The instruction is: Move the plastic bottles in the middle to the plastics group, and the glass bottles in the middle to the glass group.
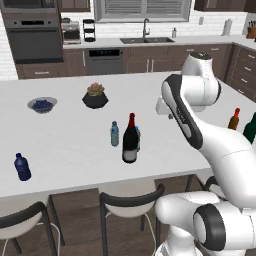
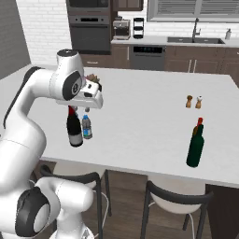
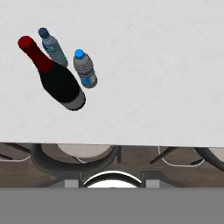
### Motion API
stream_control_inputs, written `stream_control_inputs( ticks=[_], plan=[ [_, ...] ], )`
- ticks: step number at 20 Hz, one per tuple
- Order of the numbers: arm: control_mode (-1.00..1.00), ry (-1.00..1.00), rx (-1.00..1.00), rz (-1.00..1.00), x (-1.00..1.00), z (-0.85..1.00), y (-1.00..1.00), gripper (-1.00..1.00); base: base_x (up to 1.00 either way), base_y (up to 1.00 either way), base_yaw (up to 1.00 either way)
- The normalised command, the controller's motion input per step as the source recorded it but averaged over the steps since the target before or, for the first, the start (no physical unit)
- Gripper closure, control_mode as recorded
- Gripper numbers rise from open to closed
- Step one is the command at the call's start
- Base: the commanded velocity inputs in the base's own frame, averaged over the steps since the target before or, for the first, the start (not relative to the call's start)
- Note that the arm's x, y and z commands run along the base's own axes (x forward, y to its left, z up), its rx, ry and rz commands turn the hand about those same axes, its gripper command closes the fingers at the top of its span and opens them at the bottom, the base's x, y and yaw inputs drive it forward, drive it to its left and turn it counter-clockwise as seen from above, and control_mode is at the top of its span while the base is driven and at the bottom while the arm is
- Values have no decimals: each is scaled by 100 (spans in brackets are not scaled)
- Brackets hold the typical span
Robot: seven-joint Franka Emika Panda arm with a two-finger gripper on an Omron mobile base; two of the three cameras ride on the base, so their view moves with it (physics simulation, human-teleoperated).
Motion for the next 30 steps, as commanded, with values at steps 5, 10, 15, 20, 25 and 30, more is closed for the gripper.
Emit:
stream_control_inputs(
  ticks=[5, 10, 15, 20, 25, 30],
  plan=[
    [-100, -7, 0, 0, -10, -5, 12, -100, 0, 0, 0],
    [-100, -33, -10, 0, -11, -12, 91, -100, 0, 0, 0],
    [-100, -22, -11, 0, 3, 1, 89, -100, 0, 0, 0],
    [-100, -5, -1, 0, 31, 0, 56, -100, 0, 0, 0],
    [-100, 0, 0, 0, 51, 0, 12, -100, 0, 0, 0],
    [-100, 13, 0, 0, 45, -4, -1, -100, 0, 0, 0]
  ],
)
